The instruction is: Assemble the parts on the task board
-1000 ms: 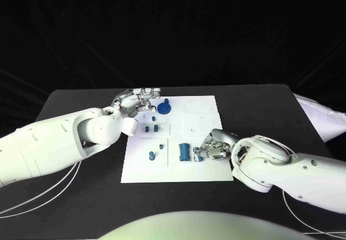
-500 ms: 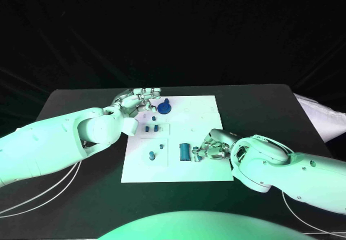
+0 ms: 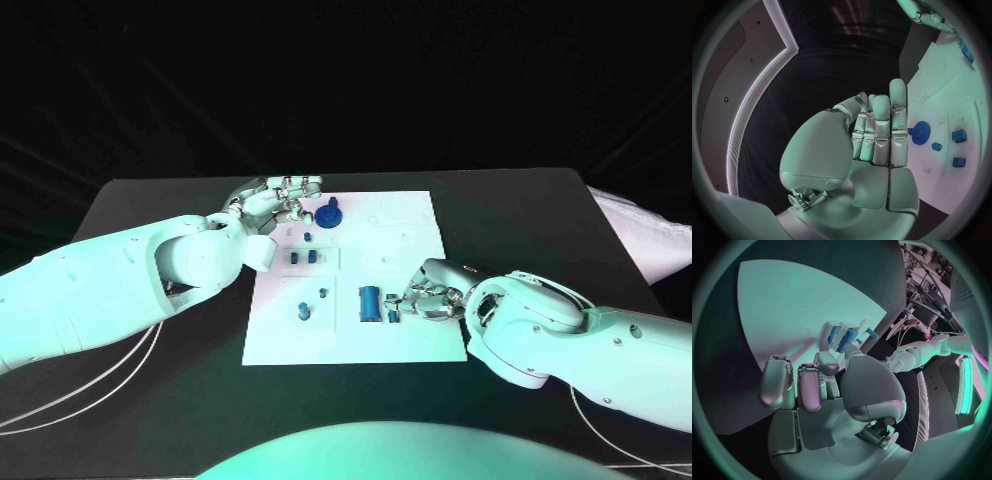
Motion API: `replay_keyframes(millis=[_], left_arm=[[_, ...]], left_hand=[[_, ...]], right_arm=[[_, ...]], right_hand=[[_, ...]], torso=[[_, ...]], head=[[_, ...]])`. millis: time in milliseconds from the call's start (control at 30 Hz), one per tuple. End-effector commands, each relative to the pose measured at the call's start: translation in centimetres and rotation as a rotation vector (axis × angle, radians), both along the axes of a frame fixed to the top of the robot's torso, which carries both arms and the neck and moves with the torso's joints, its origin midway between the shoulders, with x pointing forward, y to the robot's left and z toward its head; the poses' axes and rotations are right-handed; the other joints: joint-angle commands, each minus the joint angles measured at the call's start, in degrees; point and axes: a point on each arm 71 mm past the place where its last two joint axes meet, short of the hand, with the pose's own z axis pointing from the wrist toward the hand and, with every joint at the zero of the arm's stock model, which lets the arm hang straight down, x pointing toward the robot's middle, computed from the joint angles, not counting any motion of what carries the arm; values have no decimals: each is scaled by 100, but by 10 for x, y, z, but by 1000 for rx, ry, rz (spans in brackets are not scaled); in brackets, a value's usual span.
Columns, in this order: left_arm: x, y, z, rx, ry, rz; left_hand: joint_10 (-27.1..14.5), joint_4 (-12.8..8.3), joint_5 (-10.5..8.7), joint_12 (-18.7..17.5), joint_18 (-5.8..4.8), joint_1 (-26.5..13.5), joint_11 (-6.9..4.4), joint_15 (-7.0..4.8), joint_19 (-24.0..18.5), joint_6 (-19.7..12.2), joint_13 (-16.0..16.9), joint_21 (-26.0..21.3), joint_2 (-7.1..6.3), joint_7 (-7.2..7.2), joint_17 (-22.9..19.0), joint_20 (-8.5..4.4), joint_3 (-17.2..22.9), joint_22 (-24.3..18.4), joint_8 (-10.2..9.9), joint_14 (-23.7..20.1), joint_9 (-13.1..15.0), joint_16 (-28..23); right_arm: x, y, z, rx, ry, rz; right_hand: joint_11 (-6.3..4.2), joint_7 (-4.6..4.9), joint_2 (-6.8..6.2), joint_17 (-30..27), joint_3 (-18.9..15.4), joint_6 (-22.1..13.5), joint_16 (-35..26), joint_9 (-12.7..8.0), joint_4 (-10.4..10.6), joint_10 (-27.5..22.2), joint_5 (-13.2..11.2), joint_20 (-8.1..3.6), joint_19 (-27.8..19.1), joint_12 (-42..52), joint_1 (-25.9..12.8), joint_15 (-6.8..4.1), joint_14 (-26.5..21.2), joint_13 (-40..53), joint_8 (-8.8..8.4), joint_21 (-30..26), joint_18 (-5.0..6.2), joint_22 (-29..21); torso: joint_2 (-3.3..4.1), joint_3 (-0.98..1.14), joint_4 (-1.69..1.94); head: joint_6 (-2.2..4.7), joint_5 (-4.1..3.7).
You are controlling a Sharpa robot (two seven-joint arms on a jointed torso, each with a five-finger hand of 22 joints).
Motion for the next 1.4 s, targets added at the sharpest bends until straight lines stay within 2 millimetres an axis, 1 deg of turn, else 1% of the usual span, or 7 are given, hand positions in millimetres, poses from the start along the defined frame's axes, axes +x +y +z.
replay_keyframes(millis=[33,300,667,833,933,1167,1400], left_arm=[[0,-2,1,-10,-7,-20],[0,-4,1,-11,-7,-22],[0,-2,-6,-6,4,-12],[1,-1,-15,2,16,6],[3,1,-20,13,19,27],[9,6,-26,33,-11,98],[18,13,-32,58,-53,176]], left_hand=[[-39,-8,0,19,61,-6,16,-12,-11,-32,5,-37,62,1,-5,4,-31,-9,28,-41,-5,-14],[-39,-8,0,19,61,-6,16,-12,-11,-32,5,-37,62,1,-5,4,-31,-9,28,-41,-5,-14],[-45,-8,0,25,60,-10,17,-10,-12,-35,7,-40,63,2,-25,5,-34,-9,29,-50,-5,-22],[-141,-10,3,46,51,-38,47,25,-151,-67,12,-144,76,23,-297,30,-50,-50,46,-325,-11,-244],[-260,-15,7,1,38,-59,99,83,-397,-102,-26,-309,81,61,-413,71,-53,-117,60,-631,-17,-446],[-576,45,13,-486,-67,-167,322,481,-1732,-514,-431,-1192,93,196,-1391,320,54,-548,-38,-1686,-59,-2202],[-582,170,9,-1112,-84,-270,508,836,-2762,-602,-722,-2303,38,202,-2286,793,116,-1455,-173,-1958,-61,-4006]], right_arm=[[-1,0,0,-21,-4,22],[1,-2,-2,-33,-12,27],[14,-17,12,261,9,-37],[38,-30,29,507,12,-66],[56,-38,37,642,6,-92],[101,-56,41,865,-16,-157],[130,-62,38,1009,-31,-185]], right_hand=[[6,-14,-40,11,-38,25,14,16,-105,43,-52,-8,53,26,203,-42,350,10,39,20,-81,7],[10,-5,25,24,-23,6,18,47,-403,31,-695,-10,53,-7,764,-41,351,26,41,20,-84,18],[139,155,66,-429,-35,-383,-309,-32,-439,-454,-153,60,-181,-947,970,59,239,-625,-193,-295,6,-503],[272,314,179,-1640,154,-708,-1296,-107,-633,-1251,-106,169,-858,-2447,1377,169,-90,-1737,-386,-1343,264,-2099],[353,457,204,-3436,307,-863,-2976,-138,-747,-1525,-336,244,-1500,-3058,1602,263,-639,-2294,-474,-2581,494,-3630],[587,532,125,-4615,641,-820,-4954,-215,-911,-1684,-725,465,-1799,-4365,1874,481,-1218,-3727,-525,-3931,475,-4473],[836,668,41,-5634,1067,-1047,-6690,-549,-1066,-1741,-1004,904,-2490,-5161,1931,922,-2152,-4992,-666,-5425,447,-5361]], torso=[[-3,1,-7],[-6,0,1],[-94,-14,-13],[-241,-49,-34],[-326,-78,-47],[-485,-96,-70],[-586,-73,-77]], head=[[7,-3],[43,-27],[108,-42],[158,-63],[199,-61],[379,-52],[577,-60]])
